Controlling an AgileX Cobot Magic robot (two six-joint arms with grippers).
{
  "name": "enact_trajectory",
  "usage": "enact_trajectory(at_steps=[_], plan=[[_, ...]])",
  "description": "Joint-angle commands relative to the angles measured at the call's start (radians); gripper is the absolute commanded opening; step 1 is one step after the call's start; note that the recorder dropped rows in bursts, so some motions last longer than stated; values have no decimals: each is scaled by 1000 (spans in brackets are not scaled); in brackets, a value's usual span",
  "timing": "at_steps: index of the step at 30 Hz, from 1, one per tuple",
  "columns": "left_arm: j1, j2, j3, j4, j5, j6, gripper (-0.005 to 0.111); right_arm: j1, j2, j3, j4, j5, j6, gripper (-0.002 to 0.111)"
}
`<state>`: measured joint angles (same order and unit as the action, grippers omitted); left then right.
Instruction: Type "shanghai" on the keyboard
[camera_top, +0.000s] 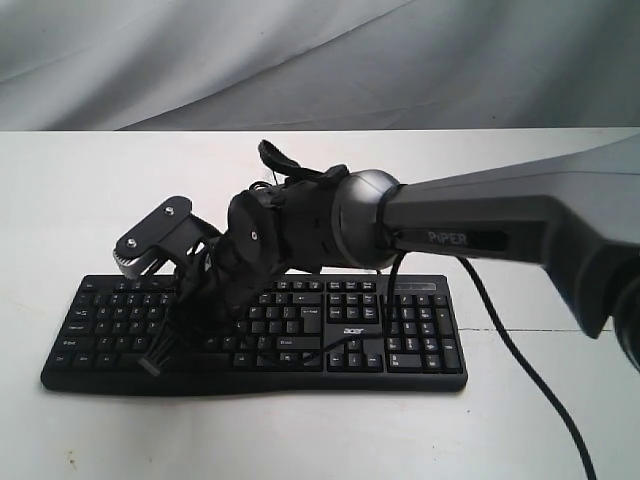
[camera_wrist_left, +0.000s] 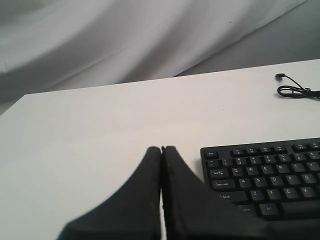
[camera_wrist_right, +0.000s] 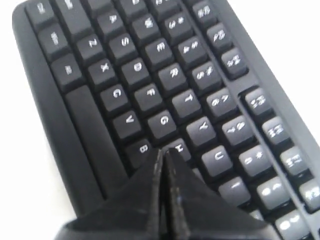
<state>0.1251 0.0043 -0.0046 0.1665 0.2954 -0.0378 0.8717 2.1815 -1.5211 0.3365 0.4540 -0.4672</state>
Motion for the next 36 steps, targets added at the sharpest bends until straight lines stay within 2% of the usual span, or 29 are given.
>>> enact_trajectory(at_steps=[1, 6, 36], plan=[[-7, -4, 5, 0, -8, -8, 0, 5, -1, -64, -23, 6, 3, 0], [-7, -4, 5, 0, -8, -8, 0, 5, 62, -145, -30, 38, 5, 0], [-7, -4, 5, 0, -8, -8, 0, 15, 108, -145, -11, -19, -3, 0]])
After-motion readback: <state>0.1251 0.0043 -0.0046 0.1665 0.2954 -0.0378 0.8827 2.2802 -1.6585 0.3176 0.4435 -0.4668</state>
